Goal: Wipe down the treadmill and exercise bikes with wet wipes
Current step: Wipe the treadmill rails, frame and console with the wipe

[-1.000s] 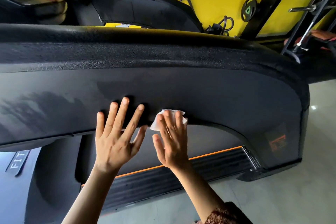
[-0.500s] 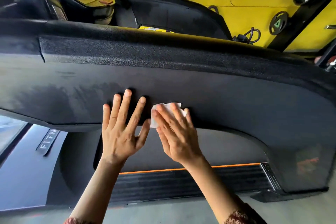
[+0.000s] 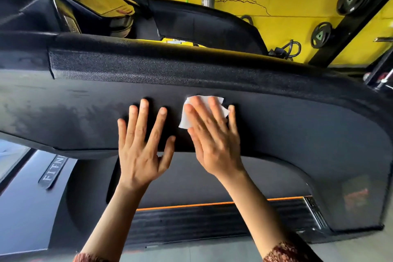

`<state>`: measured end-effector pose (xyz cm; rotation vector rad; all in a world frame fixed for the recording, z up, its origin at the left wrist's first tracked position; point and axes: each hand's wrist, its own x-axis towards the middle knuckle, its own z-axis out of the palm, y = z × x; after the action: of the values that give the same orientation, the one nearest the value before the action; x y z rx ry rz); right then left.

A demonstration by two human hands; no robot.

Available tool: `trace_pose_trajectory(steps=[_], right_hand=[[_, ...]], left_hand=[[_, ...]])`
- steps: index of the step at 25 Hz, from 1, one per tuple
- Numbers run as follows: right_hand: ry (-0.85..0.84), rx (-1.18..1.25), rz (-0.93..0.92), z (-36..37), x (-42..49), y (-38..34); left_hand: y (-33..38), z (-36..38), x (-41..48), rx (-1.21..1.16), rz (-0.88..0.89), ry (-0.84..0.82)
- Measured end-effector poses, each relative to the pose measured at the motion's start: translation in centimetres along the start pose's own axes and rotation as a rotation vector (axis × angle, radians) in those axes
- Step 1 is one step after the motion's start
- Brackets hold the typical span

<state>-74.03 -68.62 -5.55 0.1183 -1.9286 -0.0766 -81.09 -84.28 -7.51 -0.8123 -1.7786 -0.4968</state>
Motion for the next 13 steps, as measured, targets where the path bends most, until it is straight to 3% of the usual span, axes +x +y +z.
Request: trace_pose_trajectory(steps=[3, 8, 10, 13], right_hand=[[0.055, -0.106, 0.084, -1.4, -0.4, 3.7], [0.173, -0.058, 0.53, -2.6, -3.9, 6.9], [0.195, 0.028, 0.537, -1.4, -2.3, 4.0], [0.111, 0.133, 0.308, 1.1, 0.8, -2.1]], left_hand=[[0.9, 0.3, 0.4, -0.02, -0.022, 0.018], [1.6, 0.9, 0.4, -0.015, -0.025, 0.035], [1.1, 0.8, 0.4, 0.001, 0.01, 0.034], [-0.3, 0.4, 0.2, 0.032, 0.046, 0.047]])
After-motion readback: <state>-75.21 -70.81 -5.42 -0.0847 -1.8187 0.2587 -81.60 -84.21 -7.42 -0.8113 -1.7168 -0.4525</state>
